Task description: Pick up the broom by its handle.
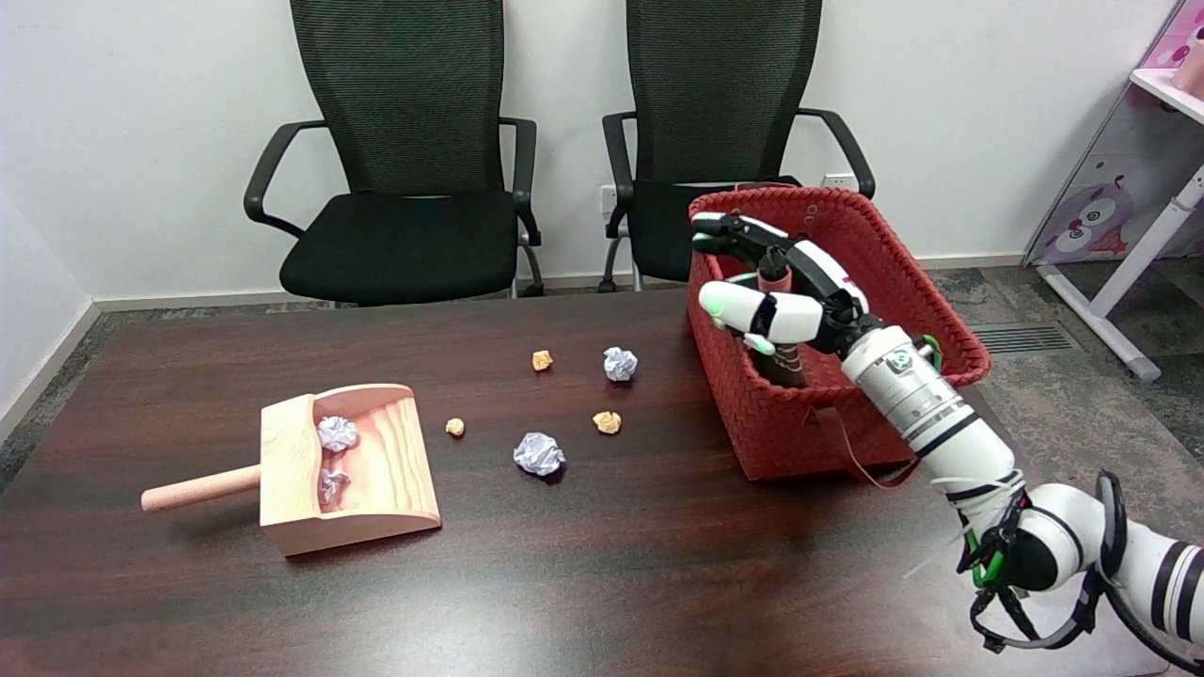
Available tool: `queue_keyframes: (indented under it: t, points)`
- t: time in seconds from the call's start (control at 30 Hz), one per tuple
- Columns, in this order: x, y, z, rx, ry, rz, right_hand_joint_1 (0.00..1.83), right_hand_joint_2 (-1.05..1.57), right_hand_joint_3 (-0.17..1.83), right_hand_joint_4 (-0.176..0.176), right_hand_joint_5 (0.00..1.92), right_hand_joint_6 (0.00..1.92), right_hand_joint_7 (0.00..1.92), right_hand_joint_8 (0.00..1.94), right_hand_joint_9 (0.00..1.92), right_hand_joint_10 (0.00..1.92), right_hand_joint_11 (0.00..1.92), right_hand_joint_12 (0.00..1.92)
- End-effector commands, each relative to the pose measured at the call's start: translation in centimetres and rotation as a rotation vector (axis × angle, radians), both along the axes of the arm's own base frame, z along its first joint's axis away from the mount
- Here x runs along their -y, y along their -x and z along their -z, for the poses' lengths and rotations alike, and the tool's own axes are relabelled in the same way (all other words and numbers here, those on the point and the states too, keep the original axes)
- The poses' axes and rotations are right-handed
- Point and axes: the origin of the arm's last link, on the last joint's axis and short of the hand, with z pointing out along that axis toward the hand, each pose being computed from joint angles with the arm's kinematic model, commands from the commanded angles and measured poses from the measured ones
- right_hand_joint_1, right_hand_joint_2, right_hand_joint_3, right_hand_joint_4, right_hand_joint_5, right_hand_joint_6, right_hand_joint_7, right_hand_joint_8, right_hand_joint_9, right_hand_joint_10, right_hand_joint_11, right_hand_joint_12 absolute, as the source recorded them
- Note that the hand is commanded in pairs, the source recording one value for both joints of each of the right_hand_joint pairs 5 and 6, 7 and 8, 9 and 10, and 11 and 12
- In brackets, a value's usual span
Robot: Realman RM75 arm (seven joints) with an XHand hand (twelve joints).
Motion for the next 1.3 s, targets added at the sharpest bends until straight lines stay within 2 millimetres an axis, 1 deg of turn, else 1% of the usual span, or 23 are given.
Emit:
queue_keyframes:
  t: [0.03, 0.07, 0.1, 0.13, 0.47, 0.53, 0.6, 0.7, 0.77, 0.83, 0.9, 0.97, 1.0, 1.03, 1.1, 1.23, 1.3]
  points:
    - [0.6, -0.2, -0.1, 0.0, 0.02, 0.0, 0.96, 0.49, 0.75, -0.134, 1.0, 1.0, 1.0, 1.0, 1.56, 1.56, 1.92, 1.92]
    - [0.6, -0.3, -0.1, 0.0, 0.021, -0.001, 0.96, 0.51, 0.75, -0.05, 1.07, 1.07, 1.07, 1.07, 1.6, 1.6, 1.92, 1.92]
    - [0.6, -0.2, -0.1, 0.0, 0.022, -0.001, 0.96, 0.52, 0.75, 0.123, 1.15, 1.15, 1.15, 1.15, 1.62, 1.62, 1.92, 1.92]
    - [0.6, -0.2, -0.1, -0.001, 0.023, -0.001, 0.96, 0.52, 0.75, 0.176, 1.18, 1.18, 1.18, 1.18, 1.63, 1.63, 1.92, 1.92]
    - [0.9, -0.3, -0.3, 0.005, 0.03, 0.002, 0.93, 0.63, 0.75, 0.176, 1.68, 1.68, 1.68, 1.68, 1.74, 1.74, 1.92, 1.92]
    - [0.9, -0.4, -0.3, 0.005, 0.03, -0.001, 0.88, 0.65, 0.77, 0.176, 1.82, 1.82, 1.82, 1.82, 1.77, 1.77, 1.92, 1.92]
    - [1.0, -0.5, -0.3, 0.006, 0.03, -0.004, 0.89, 0.67, 0.79, 0.176, 1.92, 1.92, 1.92, 1.92, 1.83, 1.83, 1.92, 1.92]
    - [1.2, -0.7, -0.2, 0.009, 0.03, -0.013, 0.9, 0.67, 0.78, 0.176, 1.92, 1.92, 1.92, 1.92, 1.92, 1.92, 1.92, 1.92]
    - [1.5, -1.0, -0.2, 0.012, 0.029, -0.024, 0.91, 0.71, 0.79, 0.176, 1.92, 1.92, 1.92, 1.92, 1.92, 1.92, 1.92, 1.92]
    - [1.7, -1.5, 0.0, 0.014, 0.026, -0.036, 0.91, 0.82, 0.83, 0.176, 1.92, 1.92, 1.92, 1.92, 1.92, 1.92, 1.92, 1.92]
    - [2.0, -2.0, 0.1, 0.022, 0.024, -0.051, 0.95, 0.97, 0.89, 0.176, 1.92, 1.92, 1.92, 1.92, 1.92, 1.92, 1.92, 1.92]
    - [2.2, -2.6, 0.1, 0.042, 0.03, -0.063, 0.95, 1.13, 0.97, 0.176, 1.92, 1.92, 1.92, 1.92, 1.92, 1.92, 1.92, 1.92]
    - [2.3, -3.0, 0.1, 0.033, 0.038, -0.076, 0.94, 1.25, 1.05, 0.176, 1.92, 1.92, 1.92, 1.92, 1.92, 1.92, 1.92, 1.92]
    - [2.4, -3.5, 0.1, 0.012, 0.051, -0.092, 0.93, 1.31, 1.11, 0.176, 1.92, 1.92, 1.92, 1.92, 1.92, 1.92, 1.92, 1.92]
    - [2.5, -4.4, 0.1, -0.008, 0.076, -0.112, 0.95, 1.37, 1.18, 0.176, 1.92, 1.92, 1.92, 1.92, 1.92, 1.92, 1.92, 1.92]
    - [2.9, -6.4, -0.1, -0.077, 0.151, -0.154, 0.98, 1.43, 1.18, 0.176, 1.92, 1.92, 1.92, 1.92, 1.92, 1.92, 1.92, 1.92]
    - [3.0, -7.3, -0.1, -0.098, 0.176, -0.173, 0.95, 1.45, 1.16, 0.176, 1.92, 1.92, 1.92, 1.92, 1.92, 1.92, 1.92, 1.92]
